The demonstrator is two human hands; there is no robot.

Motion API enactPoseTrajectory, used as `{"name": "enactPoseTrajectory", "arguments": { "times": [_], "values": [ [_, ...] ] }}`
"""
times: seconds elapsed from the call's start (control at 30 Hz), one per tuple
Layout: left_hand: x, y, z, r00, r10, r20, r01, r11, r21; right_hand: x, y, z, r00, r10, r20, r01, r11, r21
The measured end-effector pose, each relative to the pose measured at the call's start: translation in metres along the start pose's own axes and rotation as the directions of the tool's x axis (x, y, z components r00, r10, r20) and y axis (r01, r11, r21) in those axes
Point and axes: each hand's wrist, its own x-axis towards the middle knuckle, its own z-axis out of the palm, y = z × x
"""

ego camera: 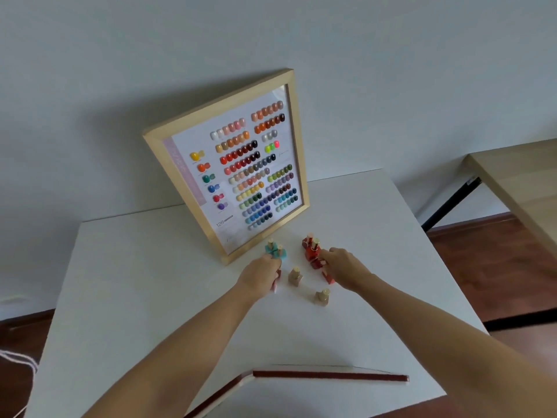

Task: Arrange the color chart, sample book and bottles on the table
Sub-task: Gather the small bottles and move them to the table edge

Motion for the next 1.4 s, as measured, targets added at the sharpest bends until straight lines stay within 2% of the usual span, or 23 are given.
{"name": "enactPoseTrajectory", "arguments": {
  "times": [0.13, 0.33, 0.5, 0.67, 0.87, 1.03, 1.3, 1.4],
  "values": [
    [-0.011, -0.008, -0.013, 1.0, 0.031, 0.005, -0.031, 0.996, -0.08, -0.018, 0.01, -0.005, 0.995, 0.095, -0.038, -0.09, 0.991, 0.097],
    [-0.022, -0.004, -0.053, 0.974, 0.154, -0.168, -0.173, 0.979, -0.106, -0.068, 0.053, -0.024, 0.937, 0.327, -0.12, -0.281, 0.914, 0.292],
    [-0.005, 0.042, -0.081, 0.936, 0.259, -0.239, -0.295, 0.947, -0.126, -0.11, 0.099, -0.042, 0.863, 0.472, -0.182, -0.374, 0.838, 0.399],
    [0.037, 0.117, -0.076, 0.92, 0.359, -0.159, -0.38, 0.915, -0.135, -0.134, 0.146, -0.055, 0.806, 0.548, -0.225, -0.402, 0.785, 0.471],
    [0.093, 0.211, -0.039, 0.935, 0.353, -0.028, -0.353, 0.923, -0.154, -0.134, 0.196, -0.059, 0.796, 0.569, -0.206, -0.406, 0.755, 0.516],
    [0.127, 0.267, -0.01, 0.957, 0.277, 0.08, -0.255, 0.942, -0.216, -0.116, 0.223, -0.059, 0.836, 0.522, -0.168, -0.391, 0.782, 0.485],
    [0.16, 0.301, 0.016, 0.979, 0.166, 0.119, -0.136, 0.964, -0.228, -0.082, 0.247, -0.056, 0.899, 0.419, -0.124, -0.338, 0.846, 0.412],
    [0.167, 0.305, 0.02, 0.98, 0.165, 0.115, -0.137, 0.966, -0.221, -0.073, 0.248, -0.057, 0.917, 0.377, -0.132, -0.305, 0.874, 0.38]
  ]
}}
